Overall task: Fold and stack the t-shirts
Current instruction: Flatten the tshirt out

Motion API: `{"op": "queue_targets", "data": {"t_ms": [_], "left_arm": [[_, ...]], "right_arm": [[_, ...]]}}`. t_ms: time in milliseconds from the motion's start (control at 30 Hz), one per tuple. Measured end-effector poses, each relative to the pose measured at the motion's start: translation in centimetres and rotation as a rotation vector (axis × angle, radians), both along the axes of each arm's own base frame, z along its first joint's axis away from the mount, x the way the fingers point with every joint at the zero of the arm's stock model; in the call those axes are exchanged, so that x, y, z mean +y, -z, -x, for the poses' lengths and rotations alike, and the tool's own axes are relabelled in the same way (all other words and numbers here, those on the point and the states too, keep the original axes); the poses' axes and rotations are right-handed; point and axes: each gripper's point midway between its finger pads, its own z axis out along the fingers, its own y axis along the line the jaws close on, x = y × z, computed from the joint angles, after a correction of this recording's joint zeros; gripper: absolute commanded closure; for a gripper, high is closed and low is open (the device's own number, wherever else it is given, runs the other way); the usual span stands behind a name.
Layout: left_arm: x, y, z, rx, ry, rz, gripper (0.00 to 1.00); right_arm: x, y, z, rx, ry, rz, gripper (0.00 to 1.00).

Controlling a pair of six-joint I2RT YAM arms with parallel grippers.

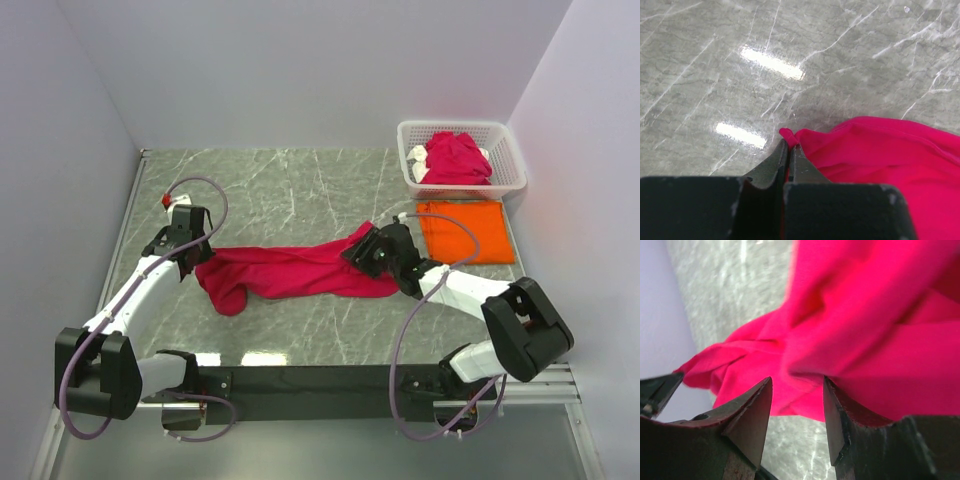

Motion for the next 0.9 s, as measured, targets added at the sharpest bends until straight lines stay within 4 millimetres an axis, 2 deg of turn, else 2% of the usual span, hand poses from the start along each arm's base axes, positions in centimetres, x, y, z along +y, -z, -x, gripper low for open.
{"op": "queue_targets", "data": {"t_ms": [233,900], "left_arm": [[0.0,0.0,0.0,-0.001,-0.002,0.002,0.99],[0.0,0.1,0.0,0.001,-0.002,0.001,0.99]], "right_arm": [[-1.2,0.7,0.3,0.031,0.075,0.023,0.48],[0.3,1.1,-1.3,-0.012,0.108,-0.077,0.48]]}}
